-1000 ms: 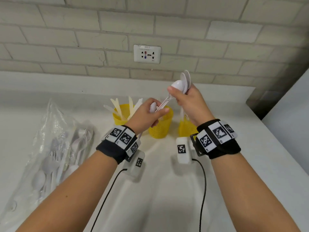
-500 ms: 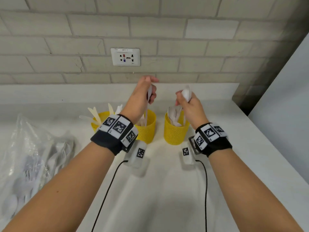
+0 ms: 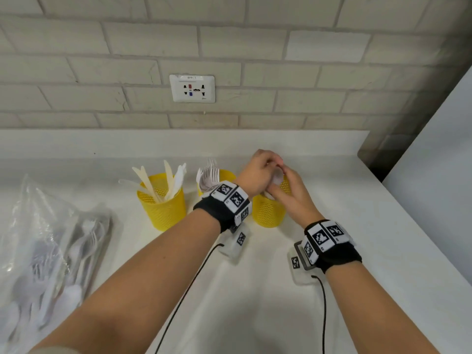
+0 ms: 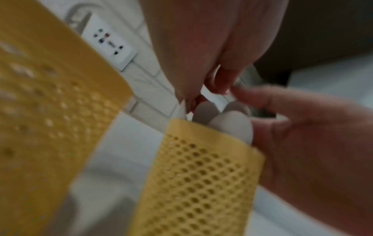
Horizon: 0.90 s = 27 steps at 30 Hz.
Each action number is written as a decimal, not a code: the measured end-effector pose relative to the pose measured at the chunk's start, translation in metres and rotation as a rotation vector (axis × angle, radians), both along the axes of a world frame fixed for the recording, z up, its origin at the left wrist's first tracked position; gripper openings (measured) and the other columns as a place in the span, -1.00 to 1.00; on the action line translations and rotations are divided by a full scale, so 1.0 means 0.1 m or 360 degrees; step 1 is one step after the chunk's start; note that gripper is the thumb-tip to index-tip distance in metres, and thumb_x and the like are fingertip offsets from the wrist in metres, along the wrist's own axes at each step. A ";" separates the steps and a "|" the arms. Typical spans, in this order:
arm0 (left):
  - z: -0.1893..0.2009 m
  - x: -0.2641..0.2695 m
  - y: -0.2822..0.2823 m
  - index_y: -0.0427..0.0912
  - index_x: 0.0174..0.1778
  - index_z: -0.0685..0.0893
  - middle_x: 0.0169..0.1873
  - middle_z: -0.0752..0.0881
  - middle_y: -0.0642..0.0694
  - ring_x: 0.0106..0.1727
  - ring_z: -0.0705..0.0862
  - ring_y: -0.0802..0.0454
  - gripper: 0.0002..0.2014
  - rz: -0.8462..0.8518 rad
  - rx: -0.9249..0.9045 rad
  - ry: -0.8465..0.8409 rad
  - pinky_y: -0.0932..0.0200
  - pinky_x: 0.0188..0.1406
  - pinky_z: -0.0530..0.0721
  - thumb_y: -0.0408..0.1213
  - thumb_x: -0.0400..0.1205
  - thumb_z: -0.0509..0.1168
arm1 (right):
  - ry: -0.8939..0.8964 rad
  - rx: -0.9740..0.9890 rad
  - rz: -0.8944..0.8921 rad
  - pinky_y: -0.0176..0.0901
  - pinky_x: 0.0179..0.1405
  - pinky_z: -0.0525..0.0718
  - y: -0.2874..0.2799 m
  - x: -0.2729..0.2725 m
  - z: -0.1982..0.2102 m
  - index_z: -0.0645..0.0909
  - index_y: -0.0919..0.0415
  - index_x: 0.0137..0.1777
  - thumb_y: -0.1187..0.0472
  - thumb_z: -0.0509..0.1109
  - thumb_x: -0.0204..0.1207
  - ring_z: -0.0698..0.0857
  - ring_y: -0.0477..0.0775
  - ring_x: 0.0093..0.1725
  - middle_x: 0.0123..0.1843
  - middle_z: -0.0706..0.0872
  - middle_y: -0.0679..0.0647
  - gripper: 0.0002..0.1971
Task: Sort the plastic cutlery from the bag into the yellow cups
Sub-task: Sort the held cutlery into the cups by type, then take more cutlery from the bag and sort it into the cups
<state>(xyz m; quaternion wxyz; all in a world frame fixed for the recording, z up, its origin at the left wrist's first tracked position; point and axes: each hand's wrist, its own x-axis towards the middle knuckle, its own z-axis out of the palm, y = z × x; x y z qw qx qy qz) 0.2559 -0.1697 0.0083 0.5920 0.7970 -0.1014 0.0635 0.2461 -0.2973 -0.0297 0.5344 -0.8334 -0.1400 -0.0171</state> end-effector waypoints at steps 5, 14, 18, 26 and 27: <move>0.33 -0.35 0.42 -0.33 -0.05 0.74 0.01 0.50 -0.14 0.07 0.54 0.13 -0.85 0.0334 0.0300 -0.0539 0.66 0.18 0.29 -0.52 0.57 0.28 | 0.0006 -0.0230 -0.0074 -0.22 0.48 0.23 0.01 0.01 -0.04 0.07 0.17 0.65 0.04 0.72 0.10 0.29 0.07 0.59 0.57 0.30 0.14 0.18; 0.43 -1.82 2.46 -0.32 0.37 0.49 0.38 0.39 -0.42 0.42 0.37 -0.36 -0.47 0.1959 0.0933 0.0164 -0.18 0.38 0.35 -0.21 0.53 0.44 | -0.0095 -0.0321 -0.0181 -0.02 0.53 0.28 0.06 -0.04 -0.04 -0.05 0.13 0.67 0.02 0.70 0.13 0.27 0.14 0.59 0.58 0.27 0.18 0.22; 0.14 -2.11 2.89 -0.34 0.52 0.27 0.40 0.41 -0.44 0.39 0.43 -0.42 -0.25 0.1899 0.1048 0.1003 -0.29 0.33 0.42 -0.15 0.51 0.47 | -0.0384 -0.0242 -0.0300 0.06 0.64 0.16 0.22 -0.22 0.16 0.00 0.07 0.66 -0.26 0.61 0.12 0.11 0.10 0.67 0.66 0.13 0.17 0.20; 0.05 -2.30 3.04 -0.22 0.47 0.46 0.08 0.69 -0.27 0.04 0.63 -0.18 -0.56 0.1498 0.1033 0.0805 0.05 -0.05 0.54 -0.32 0.64 0.24 | -0.0738 0.0002 0.0502 -0.72 0.33 0.19 1.45 -0.79 0.67 0.53 0.09 0.38 0.06 0.54 0.39 0.40 -0.27 0.34 0.33 0.46 -0.03 -0.45; 0.06 -2.31 3.01 -0.28 0.53 0.36 0.22 0.64 -0.31 0.18 0.62 -0.23 -0.44 0.1434 0.1042 0.0934 0.01 0.05 0.53 -0.19 0.63 0.32 | -0.0737 -0.0007 0.0626 -0.68 0.34 0.23 1.61 -0.87 0.68 0.58 0.09 0.34 0.08 0.53 0.41 0.45 -0.22 0.33 0.30 0.50 0.00 -0.52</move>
